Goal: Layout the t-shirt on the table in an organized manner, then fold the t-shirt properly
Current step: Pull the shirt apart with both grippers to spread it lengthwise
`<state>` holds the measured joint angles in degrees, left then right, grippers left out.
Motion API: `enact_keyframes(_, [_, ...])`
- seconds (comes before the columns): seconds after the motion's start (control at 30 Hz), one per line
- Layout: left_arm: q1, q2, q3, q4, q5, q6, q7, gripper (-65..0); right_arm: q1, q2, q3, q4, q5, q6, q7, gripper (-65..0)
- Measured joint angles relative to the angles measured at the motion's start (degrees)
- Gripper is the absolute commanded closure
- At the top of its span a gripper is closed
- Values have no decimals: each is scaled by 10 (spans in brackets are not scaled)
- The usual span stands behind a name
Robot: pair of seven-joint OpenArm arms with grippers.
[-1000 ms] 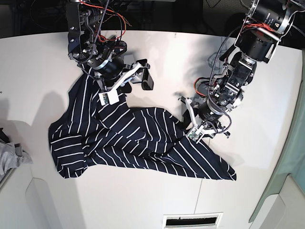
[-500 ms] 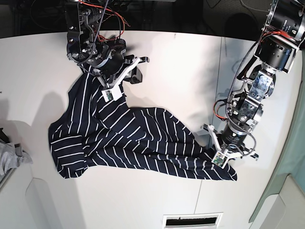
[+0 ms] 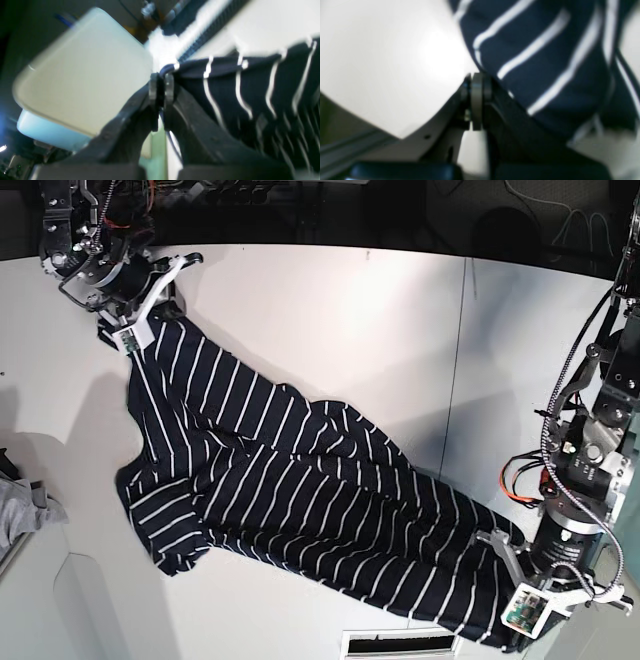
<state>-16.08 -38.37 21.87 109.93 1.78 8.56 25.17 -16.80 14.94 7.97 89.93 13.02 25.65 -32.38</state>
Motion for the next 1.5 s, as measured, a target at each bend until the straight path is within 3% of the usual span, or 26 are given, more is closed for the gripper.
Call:
enact_keyframes(0.07, [-10,3,-17,-11,-24,-4,-16,0,0,3,27,-1,0,-1,-4,0])
enact_keyframes(0.17, [-59,37,-21,-104,-56,-70,-44,0,0,6,70,-3,13,-6,-15,0])
enact_keyframes(0.23, [-102,80,-21,-215,-69,-116,-63,0,-3,7,95,-5,36,-12,-18,0])
enact_keyframes(0.33, [-181,148,-20,-422,-64,-137,-120,0,-5,9,112,-5,61,-12,-22,0])
enact_keyframes(0.4, [-244,183,-21,-559,-65,-176,-150,0,-5,5,113,-5,68,-11,-23,0])
enact_keyframes(0.43, [-273,196,-22,-621,-65,-198,-158,-58,-4,2,113,-4,67,-10,-26,0])
enact_keyframes(0.53, [-325,215,-23,-757,-107,-233,-177,-341,-4,-24,113,-4,67,-10,-33,0])
enact_keyframes(0.6, [-327,209,-23,-784,-157,-244,-163,-378,-5,-39,113,-4,67,-10,-30,0])
enact_keyframes(0.7, [-322,171,-23,-770,-239,-243,-60,-376,-3,-50,113,-4,67,-10,-30,0])
enact_keyframes(0.73, [-321,153,-23,-753,-262,-257,-38,-376,-4,-51,113,-4,67,-10,-30,0])
enact_keyframes(0.77, [-320,136,-23,-732,-288,-283,-29,-376,-3,-52,113,-4,68,-10,-30,-15])
enact_keyframes(0.8, [-320,118,-24,-708,-311,-300,-22,-376,-3,-52,113,-4,69,-10,-30,-84])
enact_keyframes(0.9, [-303,73,-26,-641,-329,-315,-26,-376,-3,-51,113,-2,71,-10,-29,-229])
enact_keyframes(1.1, [-191,14,-24,-633,-313,-314,-37,-376,-1,-52,162,-2,94,-14,-30,-242])
enact_keyframes(1.23, [-134,30,-24,-634,-274,-263,-86,-376,9,-52,233,-2,127,-15,-31,-242])
enact_keyframes(1.4, [-102,63,-24,-635,-278,-257,-103,-376,16,-40,301,-2,157,-16,-33,-243])
enact_keyframes(1.5, [-96,83,-24,-664,-271,-246,-128,-376,14,-40,323,-2,174,-16,-39,-316])
